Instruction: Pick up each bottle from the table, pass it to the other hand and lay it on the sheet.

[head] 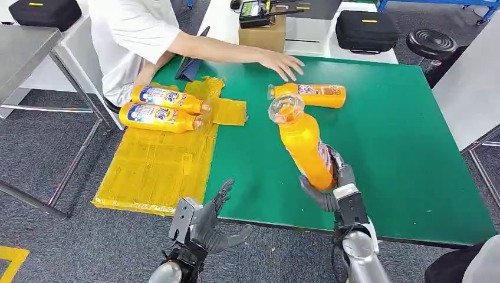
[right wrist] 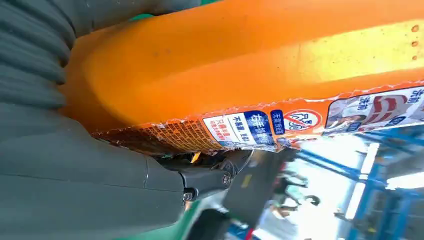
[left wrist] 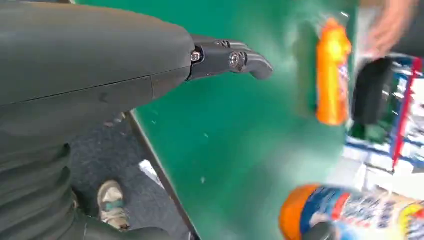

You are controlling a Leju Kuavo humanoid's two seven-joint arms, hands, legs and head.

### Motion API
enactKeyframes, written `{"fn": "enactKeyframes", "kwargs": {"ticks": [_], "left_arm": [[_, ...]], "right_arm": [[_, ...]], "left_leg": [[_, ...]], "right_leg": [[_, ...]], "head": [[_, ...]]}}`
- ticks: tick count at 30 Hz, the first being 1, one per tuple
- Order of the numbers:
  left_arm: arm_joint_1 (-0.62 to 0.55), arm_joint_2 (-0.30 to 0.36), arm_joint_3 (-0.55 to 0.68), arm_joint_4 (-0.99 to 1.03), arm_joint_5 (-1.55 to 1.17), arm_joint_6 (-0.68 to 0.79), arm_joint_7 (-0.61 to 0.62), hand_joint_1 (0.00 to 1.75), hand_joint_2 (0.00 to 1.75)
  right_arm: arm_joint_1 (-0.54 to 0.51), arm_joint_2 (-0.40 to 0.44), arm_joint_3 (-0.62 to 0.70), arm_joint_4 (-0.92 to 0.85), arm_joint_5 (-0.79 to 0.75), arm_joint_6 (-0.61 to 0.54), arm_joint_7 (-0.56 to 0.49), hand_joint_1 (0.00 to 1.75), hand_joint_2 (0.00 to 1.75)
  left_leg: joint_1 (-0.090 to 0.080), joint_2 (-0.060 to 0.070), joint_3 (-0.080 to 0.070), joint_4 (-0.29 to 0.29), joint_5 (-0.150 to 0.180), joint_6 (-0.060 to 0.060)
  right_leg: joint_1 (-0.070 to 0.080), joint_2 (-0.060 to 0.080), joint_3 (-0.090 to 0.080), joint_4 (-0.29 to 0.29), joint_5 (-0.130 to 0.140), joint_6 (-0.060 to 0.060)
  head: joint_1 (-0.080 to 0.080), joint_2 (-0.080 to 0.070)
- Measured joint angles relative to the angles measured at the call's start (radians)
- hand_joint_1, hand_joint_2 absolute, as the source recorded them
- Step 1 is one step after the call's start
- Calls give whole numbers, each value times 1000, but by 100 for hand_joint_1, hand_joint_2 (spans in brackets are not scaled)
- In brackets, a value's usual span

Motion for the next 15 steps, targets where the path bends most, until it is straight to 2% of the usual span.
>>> {"fn": "enactKeyframes", "kwargs": {"ticks": [6, 12, 15], "left_arm": [[-13, 0, -23, -15, -25, -33, 4, 0, 175], [-15, -3, -26, -105, -6, -52, -78, 0, 175], [-15, -8, -25, -160, 98, -72, -78, 0, 175]], "right_arm": [[-1, 24, 34, -37, 0, 10, -1, 175, 175], [-3, 29, 95, -20, 72, 31, 0, 175, 175], [-7, 39, 147, 13, 100, 28, 0, 175, 175]], "left_leg": [[0, 0, 0, 0, 1, 1], [0, 0, 0, 0, 1, 1], [0, 0, 0, 0, 0, 0]], "right_leg": [[0, 0, 1, 0, 0, 0], [0, 0, 1, 0, 0, 0], [0, 0, 0, 0, 0, 0]], "head": [[0, 0], [0, 0], [0, 0]]}}
